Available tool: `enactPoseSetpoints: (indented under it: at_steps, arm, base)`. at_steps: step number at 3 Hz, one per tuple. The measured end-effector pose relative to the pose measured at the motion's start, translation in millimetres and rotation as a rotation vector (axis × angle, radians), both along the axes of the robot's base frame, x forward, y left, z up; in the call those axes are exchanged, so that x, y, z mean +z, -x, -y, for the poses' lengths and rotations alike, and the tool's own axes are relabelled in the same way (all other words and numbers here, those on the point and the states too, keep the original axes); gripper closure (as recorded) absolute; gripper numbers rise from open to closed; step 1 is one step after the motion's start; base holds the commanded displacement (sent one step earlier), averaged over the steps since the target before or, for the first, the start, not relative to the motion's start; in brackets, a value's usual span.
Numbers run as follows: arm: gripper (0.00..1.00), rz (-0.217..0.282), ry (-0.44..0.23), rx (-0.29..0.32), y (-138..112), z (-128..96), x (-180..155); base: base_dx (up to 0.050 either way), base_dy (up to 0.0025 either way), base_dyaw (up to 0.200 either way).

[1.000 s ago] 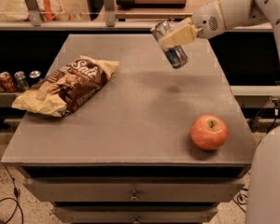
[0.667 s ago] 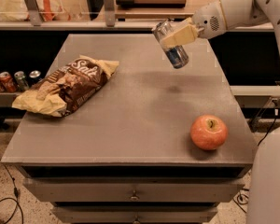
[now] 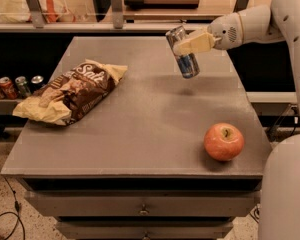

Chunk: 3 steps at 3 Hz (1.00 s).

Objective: Place redbull can upright

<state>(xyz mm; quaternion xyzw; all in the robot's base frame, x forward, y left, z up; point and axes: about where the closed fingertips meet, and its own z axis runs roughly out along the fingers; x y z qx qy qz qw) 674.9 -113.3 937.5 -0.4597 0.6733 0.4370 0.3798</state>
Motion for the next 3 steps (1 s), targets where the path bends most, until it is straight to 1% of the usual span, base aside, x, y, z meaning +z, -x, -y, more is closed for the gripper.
enactPoseSetpoints:
  at_steps: [1,2,3]
  arm:
    - [1.00,-0.019,-0.040,0.008,-1.4,9.2,-5.0]
    - [1.00,-0.014,-0.114,0.000,-5.6,23.4,-9.7]
    - [1.00,0.025,-0.183,-0.026,-10.1,38.9,-12.2]
  base:
    - [0.000,0.00000,0.000]
    - [0.000,0.00000,0.000]
    - [0.000,0.00000,0.000]
